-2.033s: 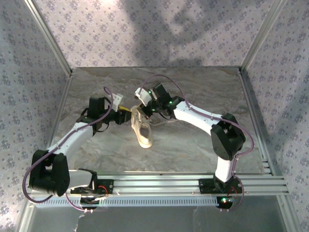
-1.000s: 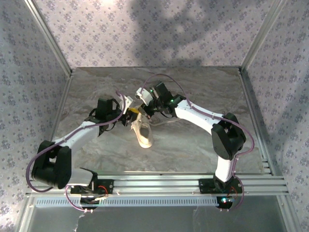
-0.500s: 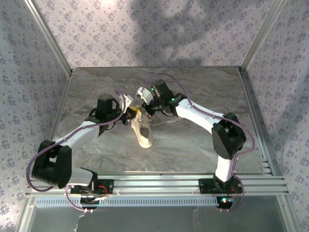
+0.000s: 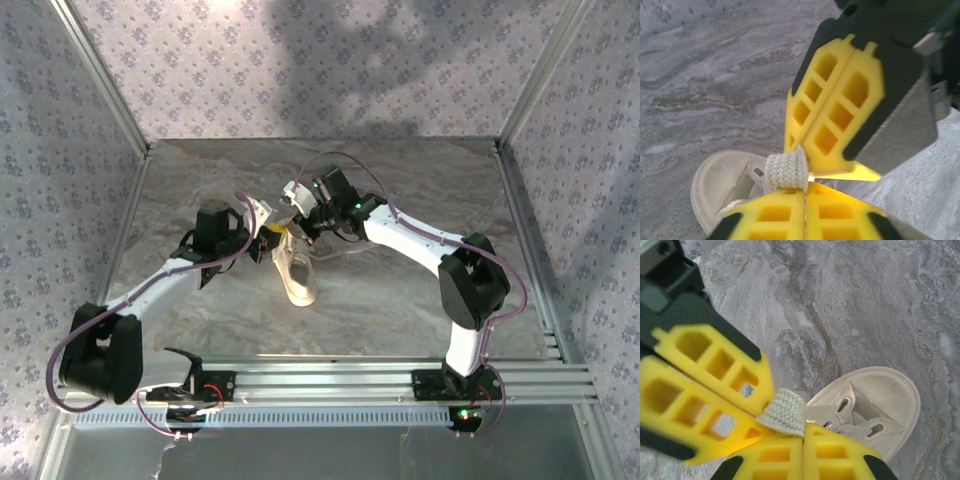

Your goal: Tie the shoes

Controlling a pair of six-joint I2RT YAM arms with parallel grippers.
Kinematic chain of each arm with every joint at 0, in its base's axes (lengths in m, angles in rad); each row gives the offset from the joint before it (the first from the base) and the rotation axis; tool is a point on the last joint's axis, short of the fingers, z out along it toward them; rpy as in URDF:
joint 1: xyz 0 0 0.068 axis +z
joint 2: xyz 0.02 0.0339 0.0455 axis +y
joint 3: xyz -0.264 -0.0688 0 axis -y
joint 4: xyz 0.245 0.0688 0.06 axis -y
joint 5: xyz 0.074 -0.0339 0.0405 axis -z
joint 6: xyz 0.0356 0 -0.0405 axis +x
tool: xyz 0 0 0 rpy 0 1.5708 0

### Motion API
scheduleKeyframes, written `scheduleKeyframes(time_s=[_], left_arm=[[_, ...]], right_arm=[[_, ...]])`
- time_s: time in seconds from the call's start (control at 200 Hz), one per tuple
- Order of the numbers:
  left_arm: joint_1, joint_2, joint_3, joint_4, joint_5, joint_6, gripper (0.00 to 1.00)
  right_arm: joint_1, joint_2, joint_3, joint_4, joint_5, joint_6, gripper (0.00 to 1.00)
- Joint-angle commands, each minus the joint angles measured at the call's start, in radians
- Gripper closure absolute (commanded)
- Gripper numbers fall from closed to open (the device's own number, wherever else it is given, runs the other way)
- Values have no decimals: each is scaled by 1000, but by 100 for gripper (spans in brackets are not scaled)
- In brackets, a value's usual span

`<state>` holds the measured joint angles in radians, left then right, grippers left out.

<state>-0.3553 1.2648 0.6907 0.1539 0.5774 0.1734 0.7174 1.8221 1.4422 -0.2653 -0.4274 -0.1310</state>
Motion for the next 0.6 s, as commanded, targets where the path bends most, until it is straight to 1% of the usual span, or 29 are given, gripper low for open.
scheduleKeyframes(time_s=[0.0,0.04,0.075,0.15,0.29,0.455,0.545,0.595], left_arm=[[9,-69,-37,-11,14,45,68],[21,-83,-49,-11,16,54,58],[32,-92,-59,-7,20,56,52],[53,-102,-68,2,41,60,45],[64,-79,-59,19,84,92,44],[64,-9,-9,19,149,104,46],[64,22,15,20,168,103,49],[64,30,24,22,170,104,52]], right_arm=[[-5,-25,-12,-5,-16,-22,100],[-5,-26,-13,-6,-19,-26,100],[-6,-27,-14,-8,-27,-32,100],[-8,-29,-17,-9,-43,-46,100],[-8,-29,-16,-14,-77,-72,100],[-9,-24,-13,-14,-103,-85,100],[-9,-24,-12,-14,-106,-90,100],[-9,-24,-11,-16,-108,-93,100]])
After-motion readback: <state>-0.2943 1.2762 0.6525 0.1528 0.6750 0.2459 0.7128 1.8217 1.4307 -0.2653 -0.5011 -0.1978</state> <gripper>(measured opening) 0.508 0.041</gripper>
